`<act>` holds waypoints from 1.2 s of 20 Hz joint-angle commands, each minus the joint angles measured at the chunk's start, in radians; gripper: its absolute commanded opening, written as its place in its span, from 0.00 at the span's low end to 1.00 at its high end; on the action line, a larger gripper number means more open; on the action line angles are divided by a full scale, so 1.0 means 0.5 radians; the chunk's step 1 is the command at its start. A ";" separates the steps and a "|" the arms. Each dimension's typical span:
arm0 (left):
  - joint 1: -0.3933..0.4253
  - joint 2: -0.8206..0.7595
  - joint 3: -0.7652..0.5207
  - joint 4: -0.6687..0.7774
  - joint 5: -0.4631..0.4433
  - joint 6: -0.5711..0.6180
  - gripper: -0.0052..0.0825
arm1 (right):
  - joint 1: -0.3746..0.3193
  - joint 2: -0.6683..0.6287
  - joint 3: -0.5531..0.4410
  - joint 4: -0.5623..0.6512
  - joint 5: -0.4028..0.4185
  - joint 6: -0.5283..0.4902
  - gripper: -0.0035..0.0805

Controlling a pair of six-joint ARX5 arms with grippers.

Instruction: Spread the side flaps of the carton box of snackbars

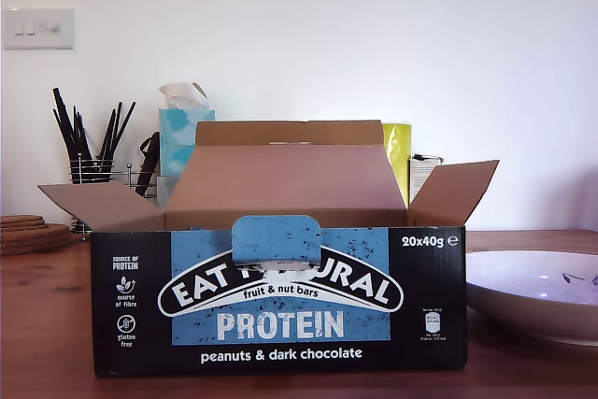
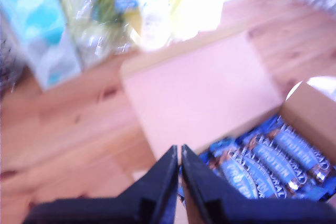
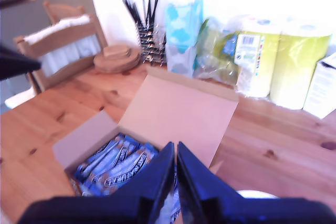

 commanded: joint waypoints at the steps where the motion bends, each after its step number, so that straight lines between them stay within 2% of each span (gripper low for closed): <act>1: 0.025 -0.070 -0.097 0.101 0.083 0.026 0.03 | 0.003 0.034 -0.140 0.071 0.007 0.000 0.03; 4: 0.033 -0.198 -0.240 0.193 0.227 0.050 0.03 | 0.003 0.011 -0.280 0.121 0.001 -0.008 0.03; 7: 0.032 -0.345 -0.369 0.137 0.280 0.025 0.03 | 0.005 -0.096 -0.372 0.043 -0.001 -0.006 0.03; 13: 0.032 -0.568 -0.406 -0.204 0.286 0.023 0.03 | 0.005 -0.275 -0.381 -0.307 0.001 0.042 0.03; 18: 0.032 -0.574 -0.405 -0.390 0.286 0.021 0.03 | 0.005 -0.260 -0.381 -0.345 0.008 0.069 0.03; 24: 0.032 -0.573 -0.405 -0.454 0.286 0.021 0.03 | 0.005 -0.256 -0.381 -0.346 0.008 0.069 0.03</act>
